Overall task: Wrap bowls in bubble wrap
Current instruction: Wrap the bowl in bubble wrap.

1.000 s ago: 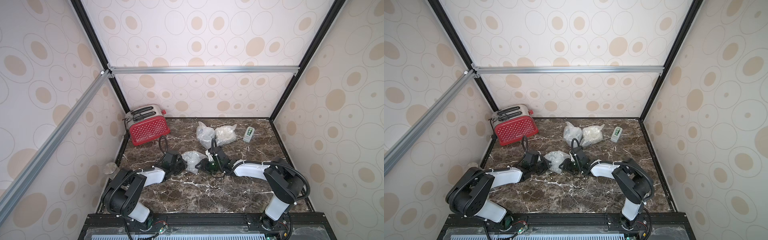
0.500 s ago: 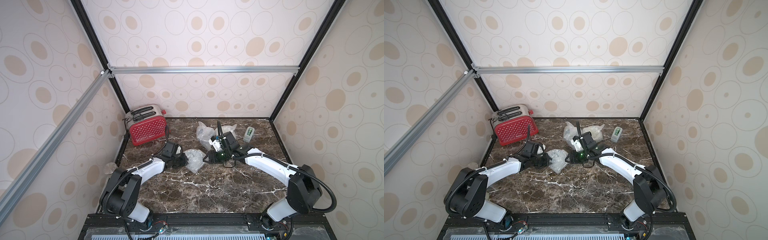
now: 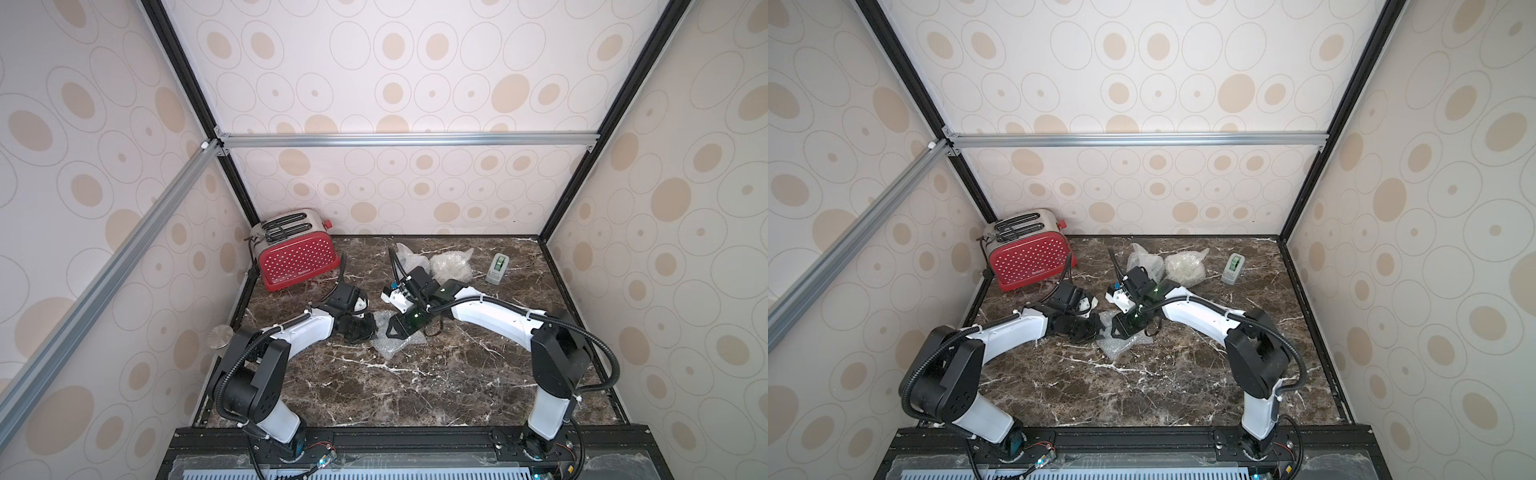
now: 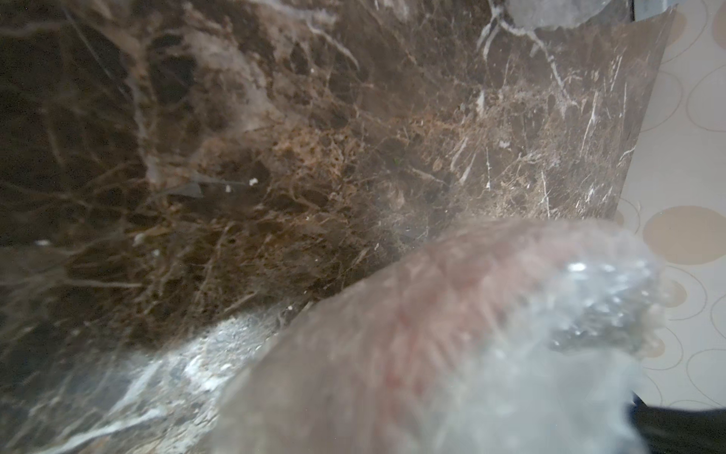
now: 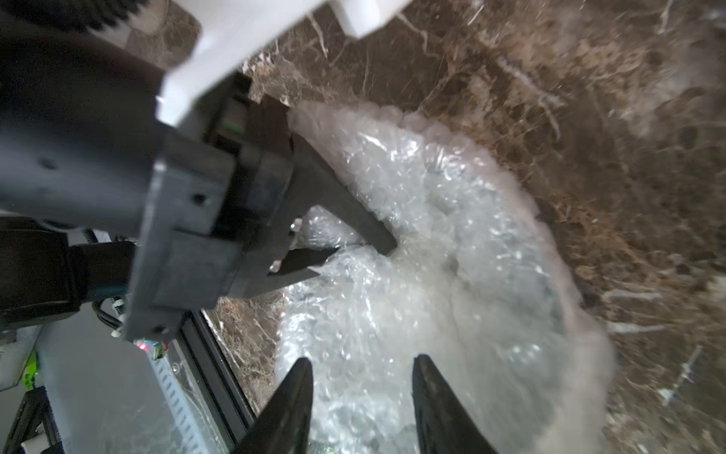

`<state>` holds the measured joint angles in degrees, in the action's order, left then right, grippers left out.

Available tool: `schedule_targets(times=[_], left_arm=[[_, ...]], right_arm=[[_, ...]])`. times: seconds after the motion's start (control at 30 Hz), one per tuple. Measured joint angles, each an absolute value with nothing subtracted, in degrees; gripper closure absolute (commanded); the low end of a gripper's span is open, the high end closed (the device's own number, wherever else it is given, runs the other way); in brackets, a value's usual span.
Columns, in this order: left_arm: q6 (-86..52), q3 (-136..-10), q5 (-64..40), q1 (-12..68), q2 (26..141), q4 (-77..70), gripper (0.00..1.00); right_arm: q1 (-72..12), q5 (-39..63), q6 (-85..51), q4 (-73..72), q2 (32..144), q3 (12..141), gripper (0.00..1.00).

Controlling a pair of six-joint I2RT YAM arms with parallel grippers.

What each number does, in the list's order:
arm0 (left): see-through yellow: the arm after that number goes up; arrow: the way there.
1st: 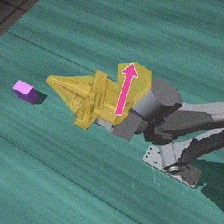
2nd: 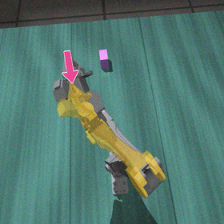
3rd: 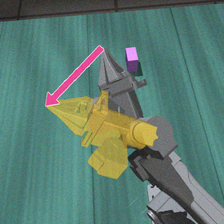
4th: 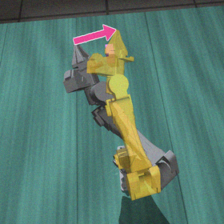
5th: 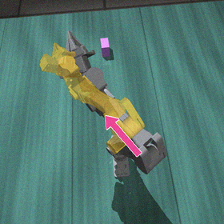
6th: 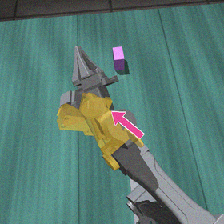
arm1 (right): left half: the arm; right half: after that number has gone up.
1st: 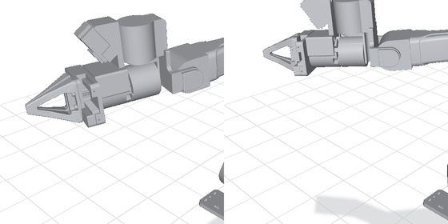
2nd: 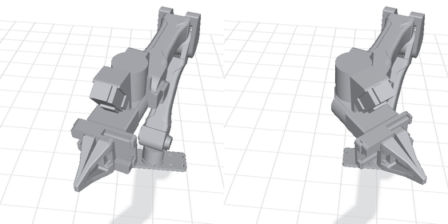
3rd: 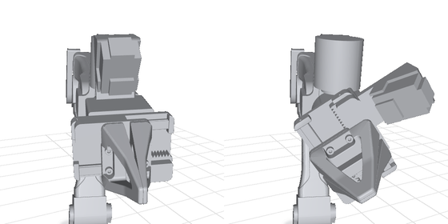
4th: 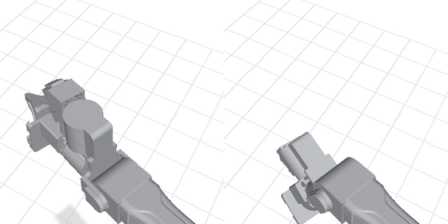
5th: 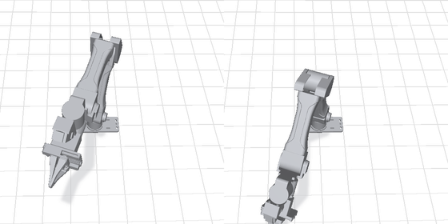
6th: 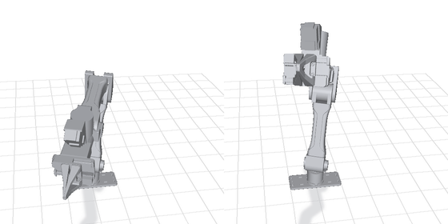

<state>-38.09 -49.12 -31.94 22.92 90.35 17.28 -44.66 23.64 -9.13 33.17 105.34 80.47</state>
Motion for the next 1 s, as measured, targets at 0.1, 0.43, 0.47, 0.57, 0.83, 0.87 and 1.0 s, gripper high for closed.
schedule_targets(times=[0.1,0.43,0.47,0.57,0.83,0.87,1.0], left_arm=[[-37.9,-49.1,-31.9,22.9,90.3,17.6,0.82],[-37.7,-49.1,-31.9,22.8,90.8,17.7,0.82],[-37.7,-49.1,-31.9,22.8,90.8,17.7,0.82],[-37.7,-49.1,-31.9,22.8,90.8,17.8,0.81],[-37.6,-49.1,-31.7,22.7,90.8,17.8,0.78],[-37.6,-49.1,-31.7,22.7,90.8,17.8,0.78],[-37.6,-49.1,-31.6,22.7,90.8,17.7,0.77]], right_arm=[[-45.0,23.6,-9.1,32.6,106.4,80.5,0.56],[-45.8,21.6,-10.1,30.3,109.1,81.8,0.59],[-45.9,21.1,-10.2,30.3,109.5,82.2,0.62],[-46.3,19.5,-10.7,30.3,110.5,83.2,0.76],[-46.5,15.2,-12.2,30.4,111.2,83.5,0.98],[-46.5,14.7,-12.6,30.3,111.2,83.5,1.0],[-46.7,11.9,-15.5,27.4,110.0,80.8,1.0]])
